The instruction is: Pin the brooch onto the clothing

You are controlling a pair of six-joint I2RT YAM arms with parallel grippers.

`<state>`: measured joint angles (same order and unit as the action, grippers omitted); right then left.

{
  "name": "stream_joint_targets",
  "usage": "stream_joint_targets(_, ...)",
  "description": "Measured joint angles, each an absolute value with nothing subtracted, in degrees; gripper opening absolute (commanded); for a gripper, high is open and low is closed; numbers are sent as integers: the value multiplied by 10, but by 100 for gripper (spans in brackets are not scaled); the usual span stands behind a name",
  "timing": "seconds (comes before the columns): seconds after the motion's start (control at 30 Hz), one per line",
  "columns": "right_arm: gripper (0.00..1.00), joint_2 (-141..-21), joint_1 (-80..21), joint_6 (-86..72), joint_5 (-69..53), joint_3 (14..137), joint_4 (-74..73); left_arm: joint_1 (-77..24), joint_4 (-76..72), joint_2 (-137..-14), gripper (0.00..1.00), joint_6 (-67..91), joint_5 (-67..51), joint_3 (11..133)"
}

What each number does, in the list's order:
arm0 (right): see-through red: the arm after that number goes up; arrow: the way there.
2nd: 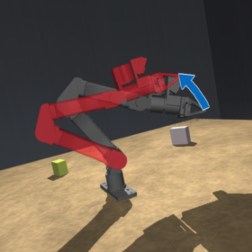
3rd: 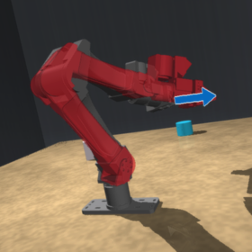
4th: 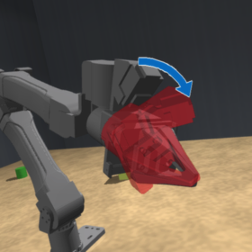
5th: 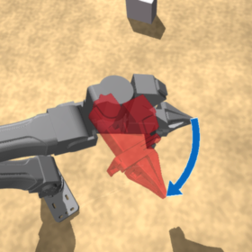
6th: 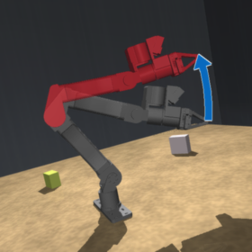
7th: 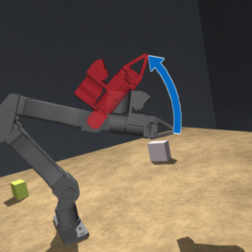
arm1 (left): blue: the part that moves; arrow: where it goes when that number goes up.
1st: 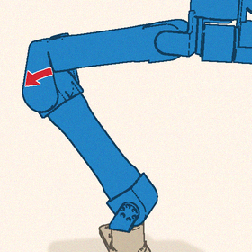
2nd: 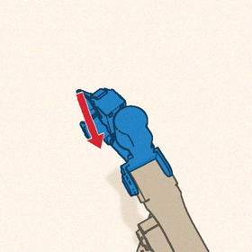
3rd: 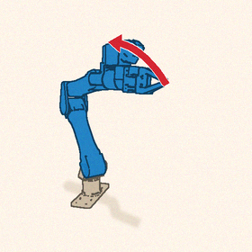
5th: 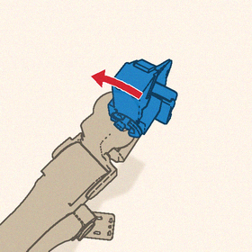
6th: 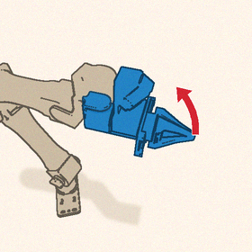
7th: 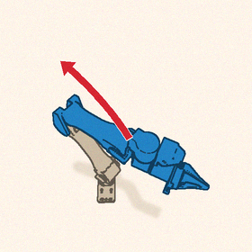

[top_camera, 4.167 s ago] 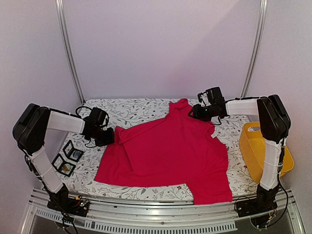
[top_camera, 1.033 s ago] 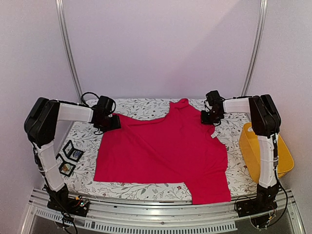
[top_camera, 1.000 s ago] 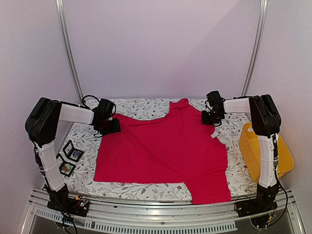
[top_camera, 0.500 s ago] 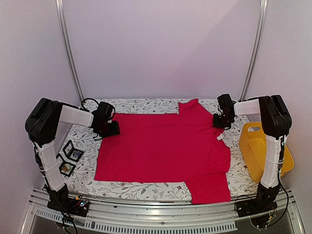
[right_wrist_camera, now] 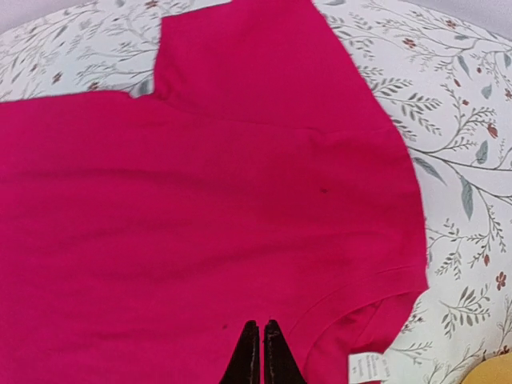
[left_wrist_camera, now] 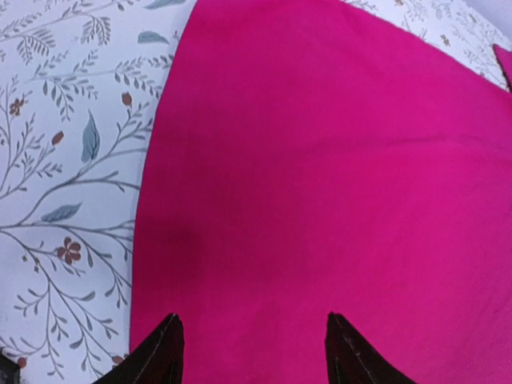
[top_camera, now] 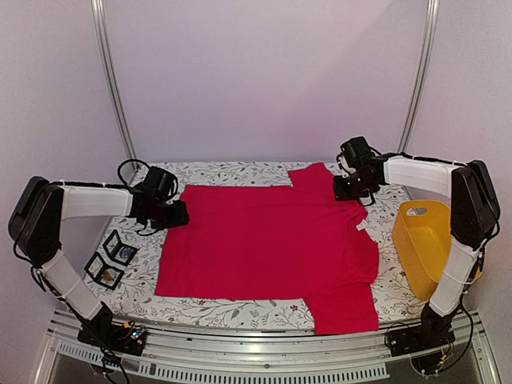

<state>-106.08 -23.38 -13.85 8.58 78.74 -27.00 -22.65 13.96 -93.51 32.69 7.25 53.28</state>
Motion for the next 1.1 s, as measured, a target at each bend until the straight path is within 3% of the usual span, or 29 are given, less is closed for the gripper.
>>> stream_joint_targets(0.53,0,-991,-558,-98,-88,632,-397,-291,209,-906,60,371,49,458)
stream_joint_targets(1.1,0,-940,-601,-164,-148,505,-443,-320,243,-840,61,413,44,385)
